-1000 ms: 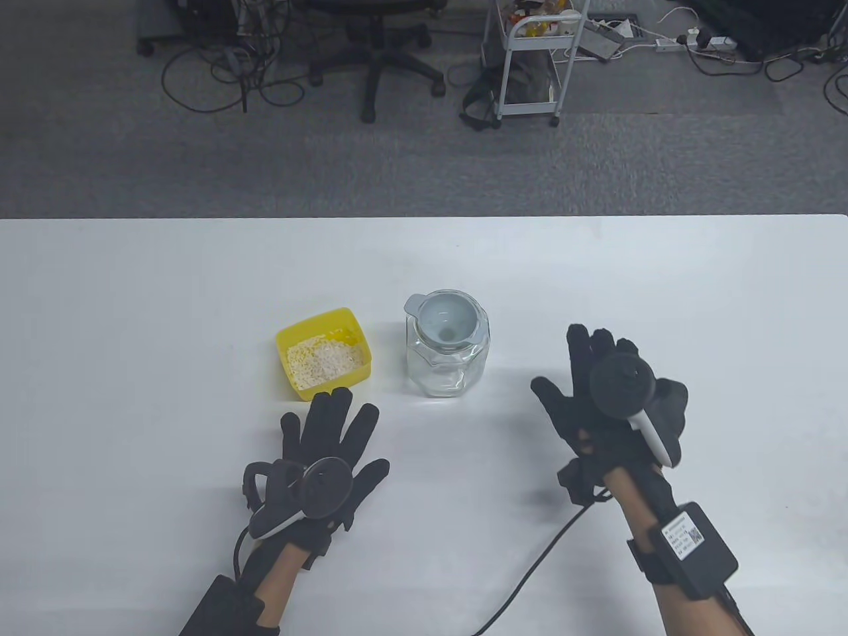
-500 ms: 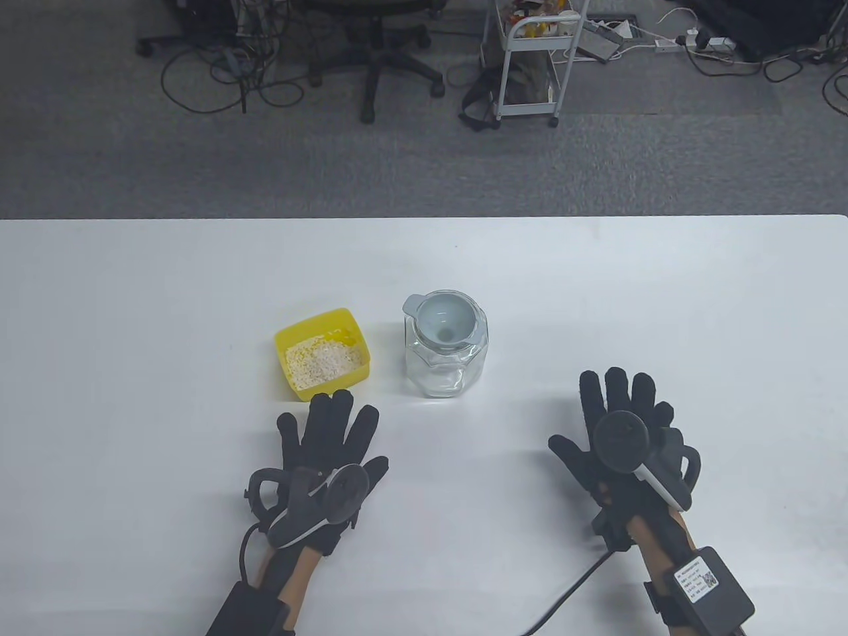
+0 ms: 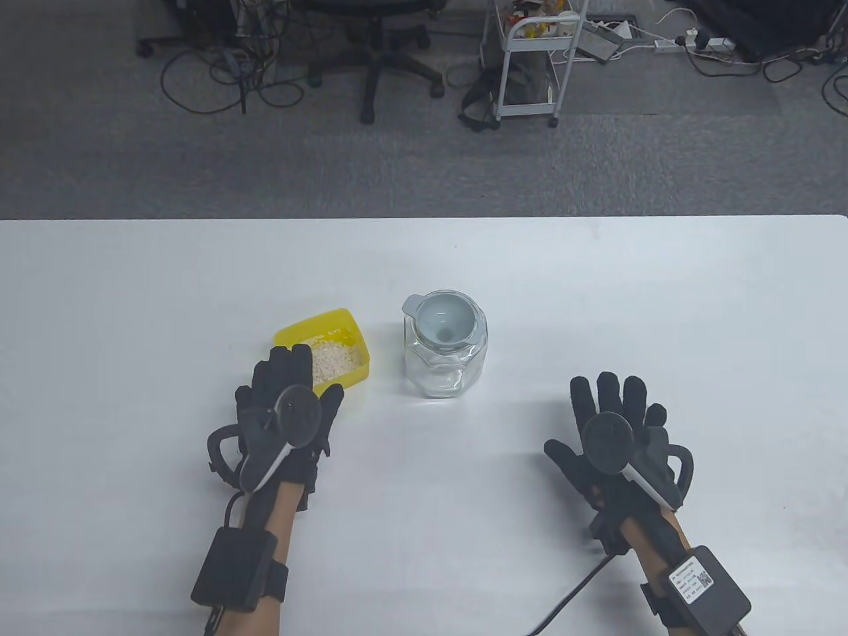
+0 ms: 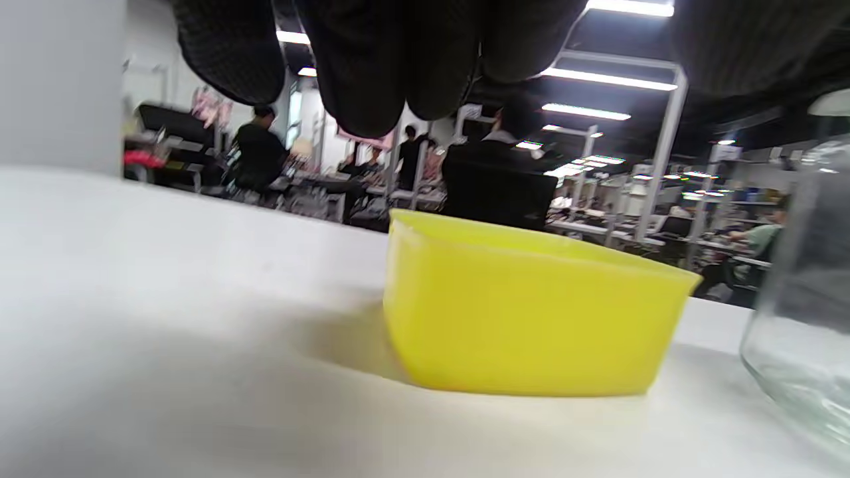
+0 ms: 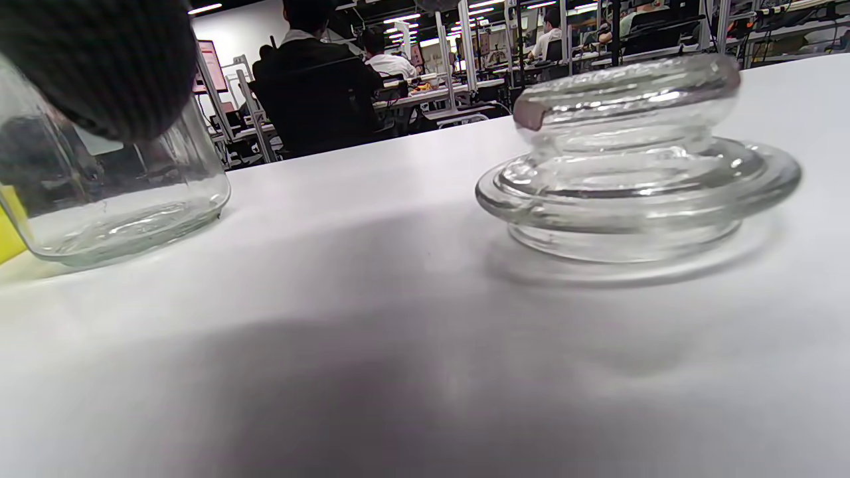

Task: Transfer rice through funnel into glass jar

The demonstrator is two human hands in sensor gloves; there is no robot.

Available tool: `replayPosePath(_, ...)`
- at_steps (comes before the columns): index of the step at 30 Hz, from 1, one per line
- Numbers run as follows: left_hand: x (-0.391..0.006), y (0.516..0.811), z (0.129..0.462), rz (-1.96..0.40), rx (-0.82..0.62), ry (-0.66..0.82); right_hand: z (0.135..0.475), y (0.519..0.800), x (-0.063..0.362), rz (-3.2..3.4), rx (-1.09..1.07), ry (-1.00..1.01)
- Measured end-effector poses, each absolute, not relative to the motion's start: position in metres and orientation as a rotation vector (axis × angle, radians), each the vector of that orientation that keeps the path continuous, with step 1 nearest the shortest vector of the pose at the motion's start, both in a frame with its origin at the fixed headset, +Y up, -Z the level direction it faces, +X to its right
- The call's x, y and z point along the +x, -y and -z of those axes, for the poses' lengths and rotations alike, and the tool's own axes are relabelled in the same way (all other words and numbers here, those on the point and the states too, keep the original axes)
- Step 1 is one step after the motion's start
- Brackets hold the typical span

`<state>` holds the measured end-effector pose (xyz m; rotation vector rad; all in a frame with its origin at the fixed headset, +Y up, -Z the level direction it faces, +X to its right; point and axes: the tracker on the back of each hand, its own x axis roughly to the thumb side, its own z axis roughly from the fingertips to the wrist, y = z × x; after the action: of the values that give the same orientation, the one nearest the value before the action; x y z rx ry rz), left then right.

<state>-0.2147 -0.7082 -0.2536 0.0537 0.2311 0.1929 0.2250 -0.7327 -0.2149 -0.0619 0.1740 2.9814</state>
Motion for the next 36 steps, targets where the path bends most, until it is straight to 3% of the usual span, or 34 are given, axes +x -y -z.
replayPosePath(7,-0.216,0.714,0.285,-0.028,-0.062,-0.391,0.215,0.733,0.225,-2.983,-0.054,-0.175)
replayPosePath(11,-0.221,0.718,0.294,-0.101,-0.121,-0.522,0.215,0.734,0.224,-2.987,-0.044,-0.167)
replayPosePath(16,-0.224,0.727,0.302,0.010,-0.231,-0.618,0.216,0.734,0.224,-2.996,-0.045,-0.173)
replayPosePath(23,-0.236,0.737,0.303,-0.304,-0.333,-0.818,0.216,0.734,0.222,-3.005,-0.030,-0.164)
replayPosePath(29,-0.240,0.743,0.308,-0.397,-0.408,-0.816,0.216,0.733,0.221,-3.008,-0.020,-0.144)
replayPosePath(36,-0.239,0.742,0.305,-0.399,-0.374,-0.791,0.216,0.734,0.219,-3.017,-0.018,-0.171)
